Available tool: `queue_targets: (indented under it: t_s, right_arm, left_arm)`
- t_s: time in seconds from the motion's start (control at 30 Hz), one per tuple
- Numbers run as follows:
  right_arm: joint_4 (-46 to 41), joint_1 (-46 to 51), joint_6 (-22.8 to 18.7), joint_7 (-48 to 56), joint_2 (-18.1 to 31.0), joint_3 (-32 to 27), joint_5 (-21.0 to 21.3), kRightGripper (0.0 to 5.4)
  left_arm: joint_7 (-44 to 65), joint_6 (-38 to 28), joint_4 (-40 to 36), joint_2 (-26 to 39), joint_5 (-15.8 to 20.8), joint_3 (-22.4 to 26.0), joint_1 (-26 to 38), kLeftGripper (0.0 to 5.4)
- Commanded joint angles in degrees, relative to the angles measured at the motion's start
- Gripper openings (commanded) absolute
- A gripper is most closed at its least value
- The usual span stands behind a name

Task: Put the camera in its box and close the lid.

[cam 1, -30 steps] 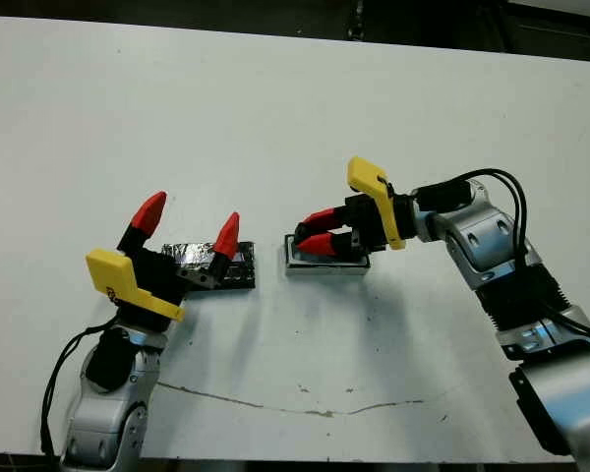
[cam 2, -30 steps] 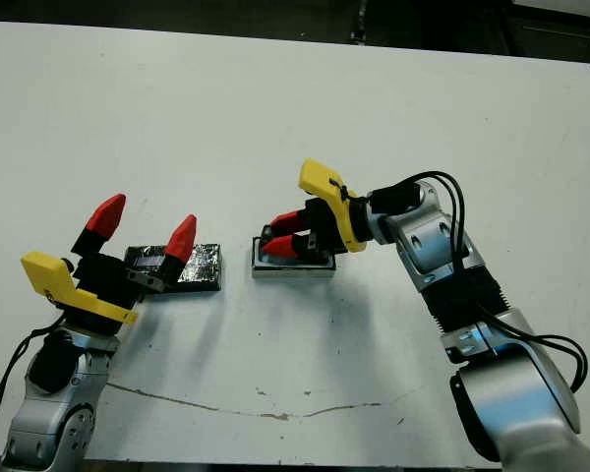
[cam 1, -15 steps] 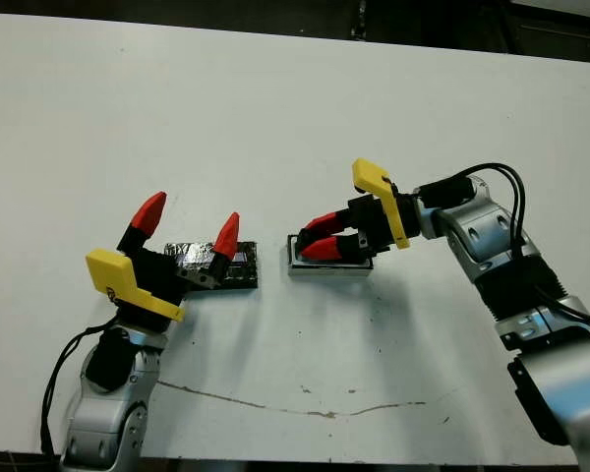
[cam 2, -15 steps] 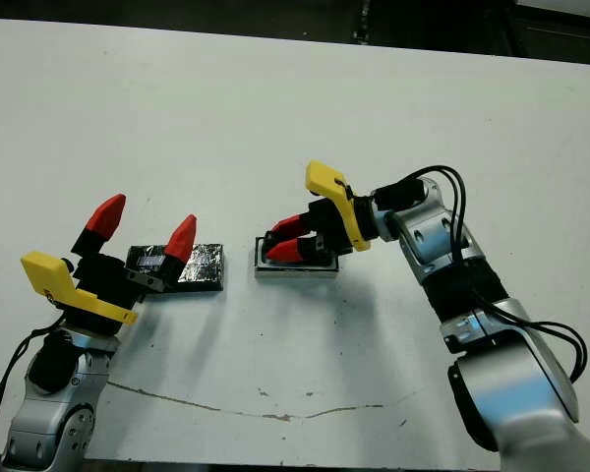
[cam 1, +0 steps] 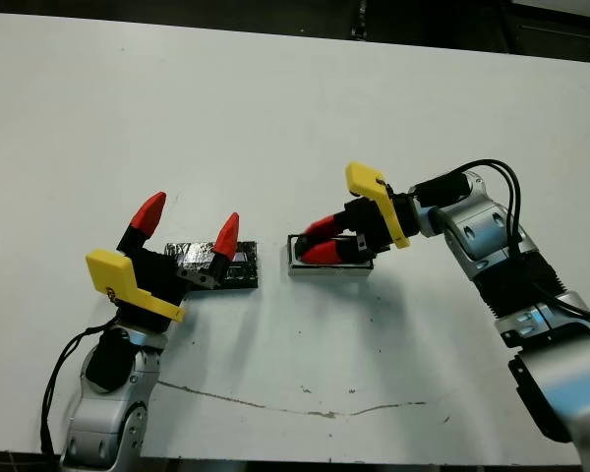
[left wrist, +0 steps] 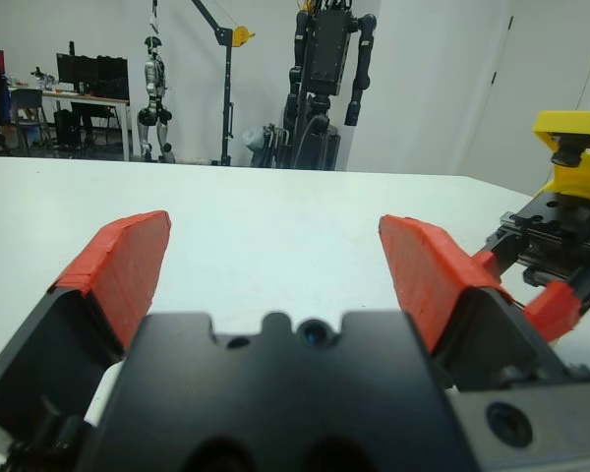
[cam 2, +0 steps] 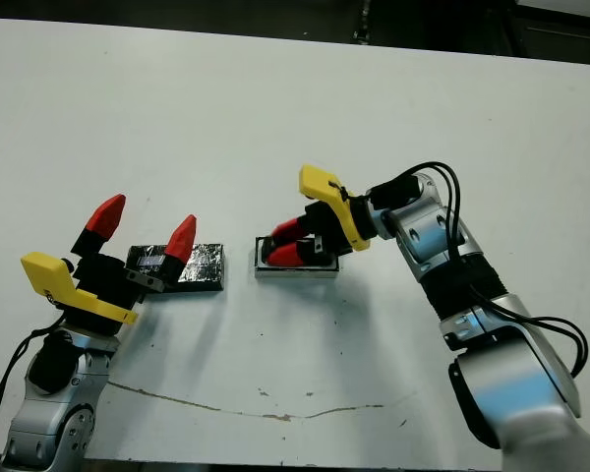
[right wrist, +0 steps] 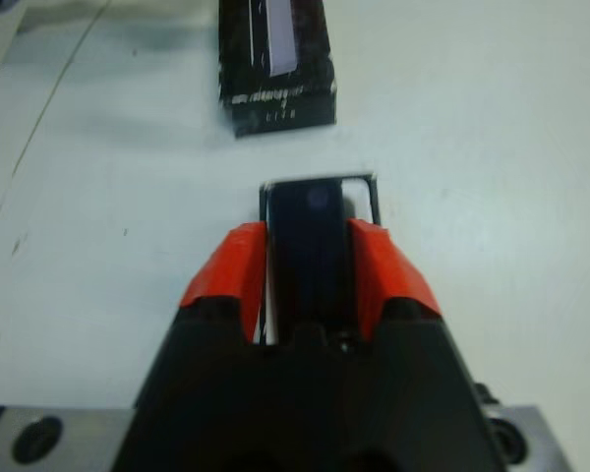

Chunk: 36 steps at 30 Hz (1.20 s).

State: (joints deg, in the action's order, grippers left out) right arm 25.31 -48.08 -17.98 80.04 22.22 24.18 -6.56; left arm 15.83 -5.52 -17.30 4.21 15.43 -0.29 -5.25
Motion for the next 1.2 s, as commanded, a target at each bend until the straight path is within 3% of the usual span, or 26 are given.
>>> queue_targets:
  t_s: [0.03, 0.17, 0.3, 0.4, 0.63, 0.8, 0.93, 1.0, 1.1, 1.2]
  right_arm:
    - [0.9, 0.8, 1.2, 1.3, 1.3, 0.3, 1.2, 2.87]
    - [0.1, 0.9, 5.5, 1.5, 2.2, -0.2, 2.0, 3.42]
    - [-2.4, 1.1, 3.9, 2.1, 3.6, -1.3, 1.3, 3.94]
    - [-5.3, 2.0, 5.4, 2.1, 5.5, -2.7, 0.8, 4.4]
    - [-13.0, 4.5, 2.2, 1.7, 9.8, -9.0, -3.6, 5.37]
    - [-17.7, 6.1, -0.4, 0.7, 12.6, -14.7, -8.2, 5.37]
    - [-23.2, 11.1, -3.4, -5.2, 13.7, -23.1, -13.7, 5.37]
    - [-26.1, 15.3, -4.1, -9.6, 12.8, -27.9, -16.4, 5.37]
    - [-31.5, 22.5, -8.3, -17.4, 11.2, -33.3, -20.1, 5.29]
    - [-38.7, 33.6, -6.9, -27.5, 7.1, -37.9, -20.5, 4.97]
  left_arm:
    - [0.2, 0.1, 0.3, 0.1, 0.2, 0.0, -1.0, 5.4]
    - [0.3, 0.1, 0.3, 0.1, 0.3, 0.0, -1.0, 5.4]
    - [0.3, -0.1, 0.5, 0.1, 0.3, 0.1, -1.0, 5.4]
    - [0.4, 0.1, 0.4, 0.2, 0.4, 0.1, -0.9, 5.4]
    - [0.5, 0.7, 0.1, 0.3, 0.7, 0.0, -1.0, 5.4]
    - [0.2, 0.9, -0.1, 0.1, 0.5, -0.1, -1.0, 5.4]
    - [0.7, 0.5, 0.2, 0.6, 0.4, 0.2, -0.8, 5.4]
    - [1.1, 0.7, 0.1, 1.4, 0.4, 0.6, -0.6, 5.4]
    - [2.9, 0.4, 0.0, 3.8, 0.7, 1.9, 0.2, 5.4]
    - [6.9, 0.4, -0.2, 8.3, 1.7, 3.9, 1.9, 5.4]
